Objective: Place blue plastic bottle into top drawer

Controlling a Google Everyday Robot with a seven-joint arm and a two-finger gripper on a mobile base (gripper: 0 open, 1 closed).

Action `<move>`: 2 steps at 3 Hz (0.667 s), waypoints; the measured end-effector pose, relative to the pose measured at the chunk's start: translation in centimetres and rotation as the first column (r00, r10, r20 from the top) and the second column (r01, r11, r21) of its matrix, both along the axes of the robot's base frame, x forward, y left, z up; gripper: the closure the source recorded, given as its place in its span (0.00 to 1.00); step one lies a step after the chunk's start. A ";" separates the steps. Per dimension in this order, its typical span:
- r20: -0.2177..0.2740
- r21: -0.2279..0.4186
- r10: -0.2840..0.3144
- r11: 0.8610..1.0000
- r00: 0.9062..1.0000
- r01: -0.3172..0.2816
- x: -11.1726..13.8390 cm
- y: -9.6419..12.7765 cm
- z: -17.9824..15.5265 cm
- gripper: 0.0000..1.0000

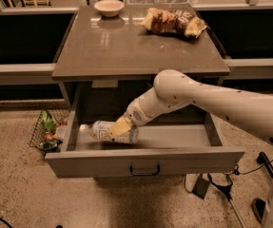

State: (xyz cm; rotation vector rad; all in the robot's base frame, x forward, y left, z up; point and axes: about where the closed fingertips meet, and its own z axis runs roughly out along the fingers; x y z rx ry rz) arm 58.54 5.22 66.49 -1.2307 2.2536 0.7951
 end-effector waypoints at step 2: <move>-0.014 -0.005 -0.036 0.999 0.999 0.036 0.5 -1.3 -0.8 0.38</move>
Offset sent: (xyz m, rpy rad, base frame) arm 0.0127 -0.0296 -0.0108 -0.0096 0.0200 -0.0744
